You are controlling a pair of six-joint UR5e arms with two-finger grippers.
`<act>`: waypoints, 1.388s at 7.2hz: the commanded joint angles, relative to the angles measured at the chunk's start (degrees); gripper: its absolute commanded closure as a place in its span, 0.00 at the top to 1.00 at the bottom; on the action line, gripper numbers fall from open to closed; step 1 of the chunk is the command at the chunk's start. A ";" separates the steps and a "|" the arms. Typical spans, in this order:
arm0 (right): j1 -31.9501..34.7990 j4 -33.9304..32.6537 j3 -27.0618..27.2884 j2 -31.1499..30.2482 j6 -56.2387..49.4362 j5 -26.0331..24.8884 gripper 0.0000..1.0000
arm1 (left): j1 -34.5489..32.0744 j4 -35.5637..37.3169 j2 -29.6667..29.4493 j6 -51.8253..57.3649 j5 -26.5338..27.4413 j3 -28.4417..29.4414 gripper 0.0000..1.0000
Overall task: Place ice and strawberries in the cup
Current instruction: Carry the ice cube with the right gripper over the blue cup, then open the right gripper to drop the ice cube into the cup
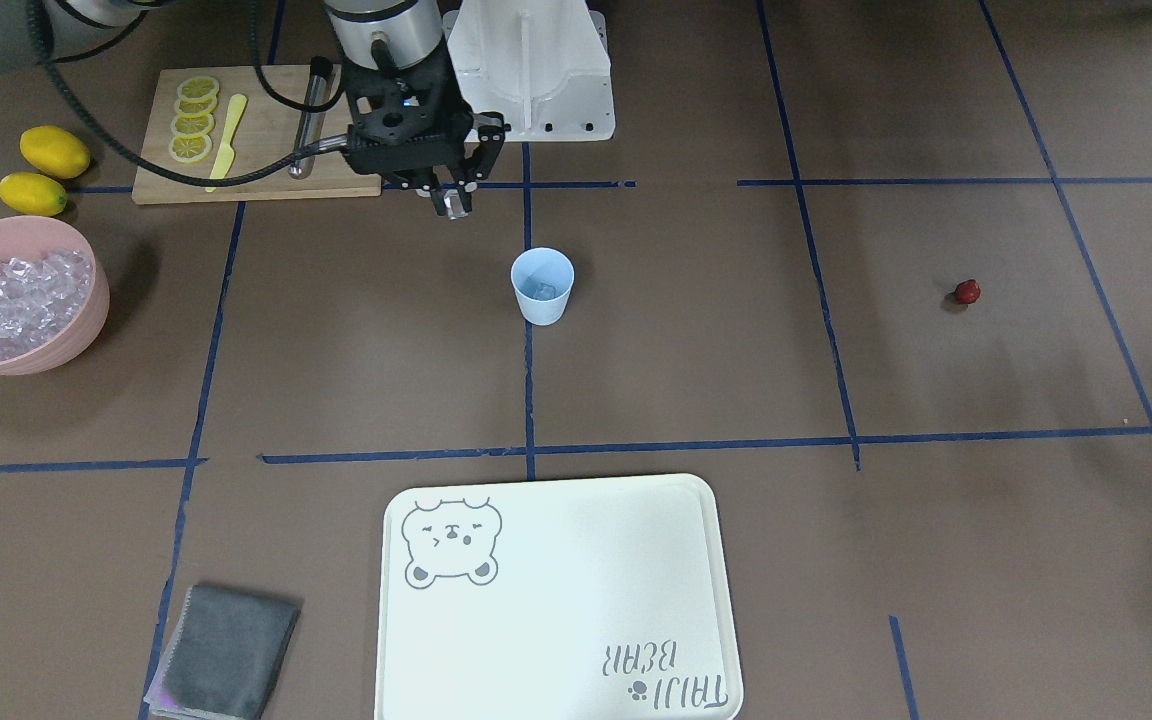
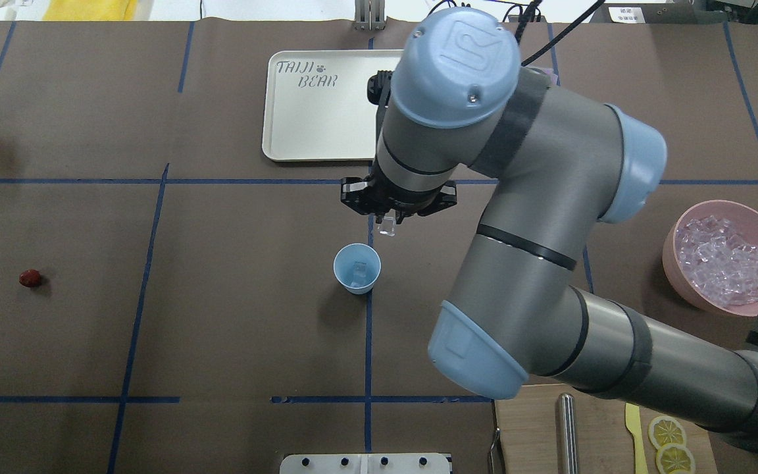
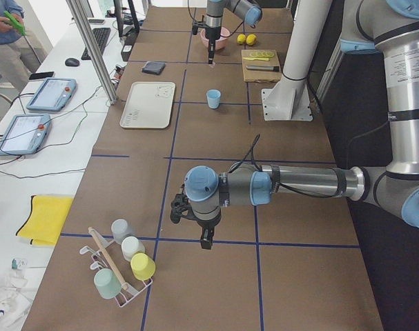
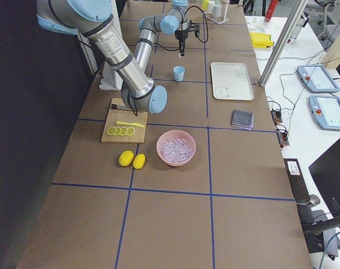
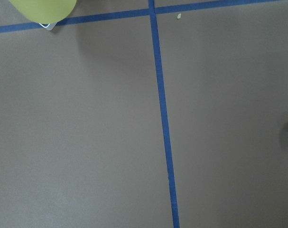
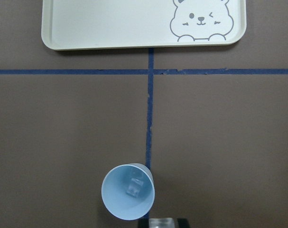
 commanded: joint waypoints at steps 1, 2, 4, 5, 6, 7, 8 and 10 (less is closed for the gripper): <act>-2.80 -0.06 -4.72 3.72 2.24 -3.40 0.00 | 0.05 -0.07 0.05 0.01 -0.01 -0.03 1.00; -5.78 0.11 -6.04 3.47 2.33 -6.20 0.00 | 0.05 -0.07 0.05 0.01 -0.01 -0.03 1.00; -7.65 0.64 -8.33 3.03 2.42 -8.16 0.00 | -0.04 -0.07 0.05 0.01 -0.01 -0.03 1.00; -8.17 2.55 -8.43 1.11 2.60 -8.34 0.00 | -0.04 -0.07 0.05 0.01 -0.01 -0.03 1.00; -8.27 5.27 -8.78 -0.12 2.60 -8.86 0.00 | 0.05 -0.07 0.05 0.01 -0.01 -0.03 1.00; -8.27 5.56 -9.30 -0.05 2.60 -9.22 0.00 | 0.05 -0.07 0.05 0.01 -0.01 -0.12 1.00; -8.18 5.65 -9.48 0.21 2.60 -9.48 0.00 | -0.03 -0.07 0.05 0.01 -0.01 -0.29 1.00; -8.18 6.00 -9.57 0.30 2.51 -10.45 0.00 | 0.05 -0.07 0.05 0.01 -0.01 -0.38 1.00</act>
